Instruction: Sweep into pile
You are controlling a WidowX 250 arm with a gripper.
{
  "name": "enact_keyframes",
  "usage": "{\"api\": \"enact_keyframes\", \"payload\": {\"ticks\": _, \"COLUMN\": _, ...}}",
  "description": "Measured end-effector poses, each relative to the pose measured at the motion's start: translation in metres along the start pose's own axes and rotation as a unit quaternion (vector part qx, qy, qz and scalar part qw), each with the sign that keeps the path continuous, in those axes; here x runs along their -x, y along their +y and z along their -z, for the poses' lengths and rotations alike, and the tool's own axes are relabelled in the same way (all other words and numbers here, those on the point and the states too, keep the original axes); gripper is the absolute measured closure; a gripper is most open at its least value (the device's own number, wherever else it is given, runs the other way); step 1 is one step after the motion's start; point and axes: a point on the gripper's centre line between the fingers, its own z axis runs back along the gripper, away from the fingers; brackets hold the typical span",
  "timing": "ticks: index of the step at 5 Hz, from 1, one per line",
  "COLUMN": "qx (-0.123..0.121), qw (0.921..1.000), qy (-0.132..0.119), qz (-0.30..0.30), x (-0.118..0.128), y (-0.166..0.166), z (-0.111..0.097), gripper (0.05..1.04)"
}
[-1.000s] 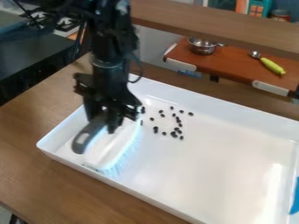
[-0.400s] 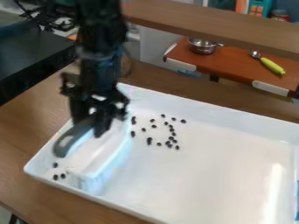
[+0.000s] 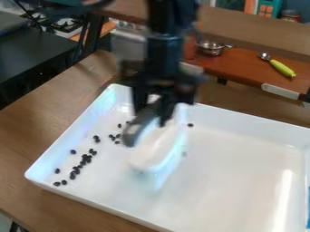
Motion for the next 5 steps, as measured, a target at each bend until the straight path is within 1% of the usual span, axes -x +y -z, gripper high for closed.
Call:
{"api": "enact_keyframes", "payload": {"ticks": 1, "qx": 0.011, "qw": 0.9997, "qy": -0.014, "qz": 0.018, "x": -0.008, "y": -0.039, "z": -0.002, "gripper": 0.608}}
{"api": "enact_keyframes", "payload": {"ticks": 2, "qx": 0.010, "qw": 0.9990, "qy": -0.035, "qz": 0.026, "x": -0.016, "y": -0.067, "z": -0.002, "gripper": 0.608}}
{"api": "enact_keyframes", "payload": {"ticks": 3, "qx": 0.002, "qw": 0.9983, "qy": -0.056, "qz": 0.018, "x": -0.027, "y": -0.085, "z": 0.004, "gripper": 0.608}}
{"api": "enact_keyframes", "payload": {"ticks": 4, "qx": -0.008, "qw": 0.9982, "qy": -0.060, "qz": 0.002, "x": -0.042, "y": -0.089, "z": 0.015, "gripper": 0.608}}
{"api": "enact_keyframes", "payload": {"ticks": 5, "qx": -0.019, "qw": 0.9982, "qy": -0.057, "qz": -0.007, "x": -0.052, "y": -0.090, "z": 0.026, "gripper": 0.608}}
